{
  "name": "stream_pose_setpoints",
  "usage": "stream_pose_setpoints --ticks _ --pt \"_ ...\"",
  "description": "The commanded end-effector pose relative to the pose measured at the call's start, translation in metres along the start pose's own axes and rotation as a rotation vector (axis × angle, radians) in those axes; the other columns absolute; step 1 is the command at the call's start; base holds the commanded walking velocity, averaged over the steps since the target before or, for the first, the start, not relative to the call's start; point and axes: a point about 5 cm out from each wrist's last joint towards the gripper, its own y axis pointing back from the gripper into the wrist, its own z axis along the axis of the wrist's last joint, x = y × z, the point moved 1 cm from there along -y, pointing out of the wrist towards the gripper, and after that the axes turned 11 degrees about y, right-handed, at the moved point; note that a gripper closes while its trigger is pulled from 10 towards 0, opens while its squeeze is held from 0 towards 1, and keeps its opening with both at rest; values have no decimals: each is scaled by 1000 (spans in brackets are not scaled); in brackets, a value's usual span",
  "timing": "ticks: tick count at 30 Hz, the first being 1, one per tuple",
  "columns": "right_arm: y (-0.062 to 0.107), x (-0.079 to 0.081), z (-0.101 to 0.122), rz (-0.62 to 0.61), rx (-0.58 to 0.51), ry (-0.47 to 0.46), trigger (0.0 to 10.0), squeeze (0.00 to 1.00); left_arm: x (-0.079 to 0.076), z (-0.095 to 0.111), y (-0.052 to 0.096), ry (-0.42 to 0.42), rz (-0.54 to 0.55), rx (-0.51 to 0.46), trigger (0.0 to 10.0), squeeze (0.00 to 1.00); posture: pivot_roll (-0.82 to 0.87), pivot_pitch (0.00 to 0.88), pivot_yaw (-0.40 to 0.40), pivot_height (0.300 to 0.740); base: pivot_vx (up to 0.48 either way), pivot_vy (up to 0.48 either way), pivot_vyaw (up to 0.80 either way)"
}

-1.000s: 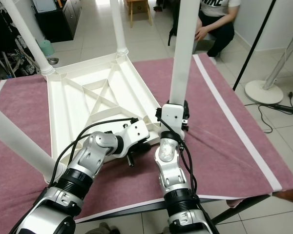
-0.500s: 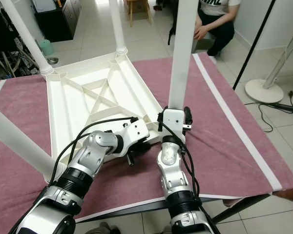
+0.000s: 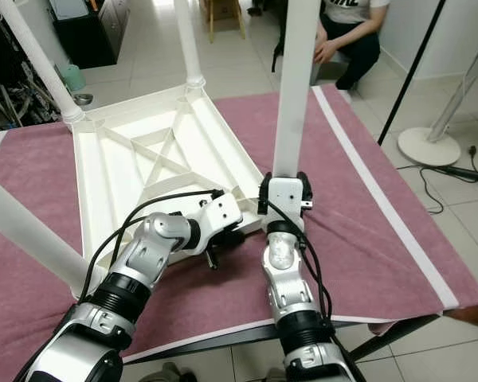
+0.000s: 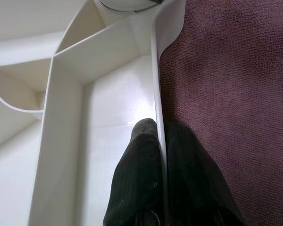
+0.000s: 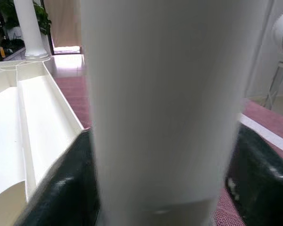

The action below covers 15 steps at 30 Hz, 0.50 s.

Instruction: Building children table

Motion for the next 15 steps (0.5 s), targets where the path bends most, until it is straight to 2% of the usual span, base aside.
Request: stream_pose_setpoints --ticks 1,2,3,4,5,15 --pt "6 5 -19 41 93 9 10000 1000 29 -12 7 10 406 -7 10000 0 -30 0 131 740 0 0 0" --pt "5 5 -18 49 86 4 10000 1000 29 -12 7 10 406 -7 10000 0 -30 0 131 740 0 0 0" --pt "5 6 -16 59 78 -4 10000 306 29 -11 7 10 407 -7 10000 0 -30 0 131 740 0 0 0" --pt "5 6 -16 59 78 -4 10000 306 29 -11 7 10 407 -7 10000 0 -30 0 131 740 0 0 0" --pt "4 7 -15 68 70 -9 10000 0 29 -11 7 9 407 -7 10000 0 -30 0 131 740 0 0 0" --pt "2 11 -3 150 -4 -29 10000 0 28 -12 7 8 404 -7 10000 0 -31 0 128 740 0 0 0"
